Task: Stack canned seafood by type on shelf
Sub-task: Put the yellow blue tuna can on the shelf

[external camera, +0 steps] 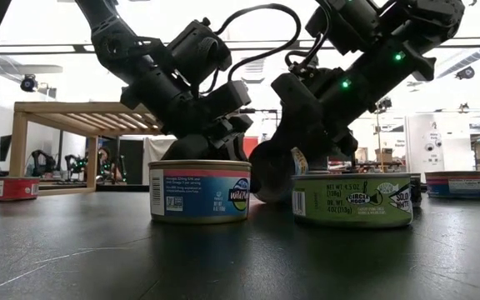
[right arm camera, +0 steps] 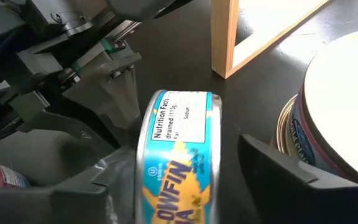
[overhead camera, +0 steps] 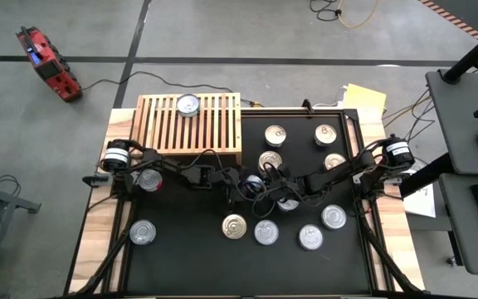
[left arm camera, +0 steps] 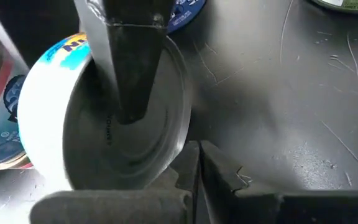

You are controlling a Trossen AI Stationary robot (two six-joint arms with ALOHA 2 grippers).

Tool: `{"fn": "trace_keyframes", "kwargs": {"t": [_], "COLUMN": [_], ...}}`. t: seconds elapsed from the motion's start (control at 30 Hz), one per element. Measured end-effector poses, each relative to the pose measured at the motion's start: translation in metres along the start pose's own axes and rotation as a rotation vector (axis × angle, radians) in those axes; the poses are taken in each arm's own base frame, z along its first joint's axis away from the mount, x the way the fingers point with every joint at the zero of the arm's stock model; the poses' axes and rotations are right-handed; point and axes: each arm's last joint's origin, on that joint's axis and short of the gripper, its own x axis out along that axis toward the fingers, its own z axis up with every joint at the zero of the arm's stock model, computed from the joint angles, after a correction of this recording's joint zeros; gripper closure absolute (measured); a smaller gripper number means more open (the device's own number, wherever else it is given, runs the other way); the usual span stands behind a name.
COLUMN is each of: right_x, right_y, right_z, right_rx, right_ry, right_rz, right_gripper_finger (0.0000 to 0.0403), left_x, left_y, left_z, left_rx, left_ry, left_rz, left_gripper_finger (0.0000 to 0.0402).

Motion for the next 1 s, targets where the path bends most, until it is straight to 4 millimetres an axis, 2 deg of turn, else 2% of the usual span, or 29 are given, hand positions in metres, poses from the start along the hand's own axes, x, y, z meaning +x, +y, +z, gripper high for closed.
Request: {"fn": "trace_keyframes", "kwargs": {"t": [0.33,0.63,0.83,1.0], "right_x": [-0.001,-0.004,-0.026,-0.054], "right_y": [0.003,0.004,0.001,0.004], "right_z": [-0.002,-0.002,0.009,0.018], "right_rx": [-0.027,-0.055,-0.081,-0.104], "right_ry": [0.018,0.019,0.035,0.028], "right_rz": [0.028,0.034,0.030,0.067], "right_gripper_finger": [0.0265,0.0265,0.0269,0.0269], "left_x": [0.000,0.000,-0.008,-0.027], "left_y": [0.002,0.002,0.000,0.002], "left_z": [0.003,0.004,0.010,0.024], "left_rx": [-0.020,-0.068,-0.096,-0.079], "left_ry": [-0.034,-0.041,-0.038,-0.076], "left_rz": [0.017,0.020,0.010,0.015], "left_gripper_finger": [0.0401,0.0401,0.0401,0.0401]}}
